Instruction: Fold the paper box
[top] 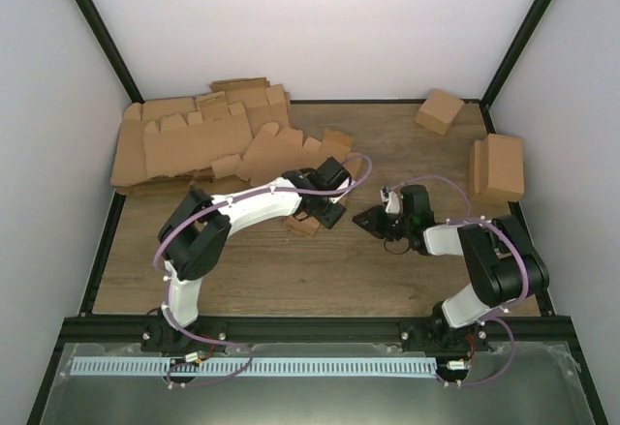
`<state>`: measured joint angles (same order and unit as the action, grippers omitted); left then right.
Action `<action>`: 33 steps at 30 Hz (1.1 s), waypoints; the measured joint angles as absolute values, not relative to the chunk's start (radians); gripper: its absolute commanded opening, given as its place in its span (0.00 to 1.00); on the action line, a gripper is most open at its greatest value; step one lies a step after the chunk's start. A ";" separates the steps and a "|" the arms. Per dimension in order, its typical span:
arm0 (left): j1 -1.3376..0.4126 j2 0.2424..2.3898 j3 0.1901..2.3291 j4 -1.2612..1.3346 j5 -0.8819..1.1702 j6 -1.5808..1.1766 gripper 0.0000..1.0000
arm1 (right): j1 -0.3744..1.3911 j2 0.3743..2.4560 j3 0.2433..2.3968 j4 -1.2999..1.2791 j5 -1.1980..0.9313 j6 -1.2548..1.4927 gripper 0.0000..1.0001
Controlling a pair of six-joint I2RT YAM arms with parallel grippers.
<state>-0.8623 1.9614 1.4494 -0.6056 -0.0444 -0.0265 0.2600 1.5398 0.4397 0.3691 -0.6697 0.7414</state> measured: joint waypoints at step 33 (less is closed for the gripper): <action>-0.852 2.026 1.478 -0.614 -0.076 -0.047 0.21 | 0.257 1.539 0.439 0.382 -0.673 0.742 0.17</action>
<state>-0.8520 2.0262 1.4784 -0.6144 -0.0765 -0.0471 0.2565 1.5387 0.4393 0.3820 -0.6727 0.7418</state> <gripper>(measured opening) 0.222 0.164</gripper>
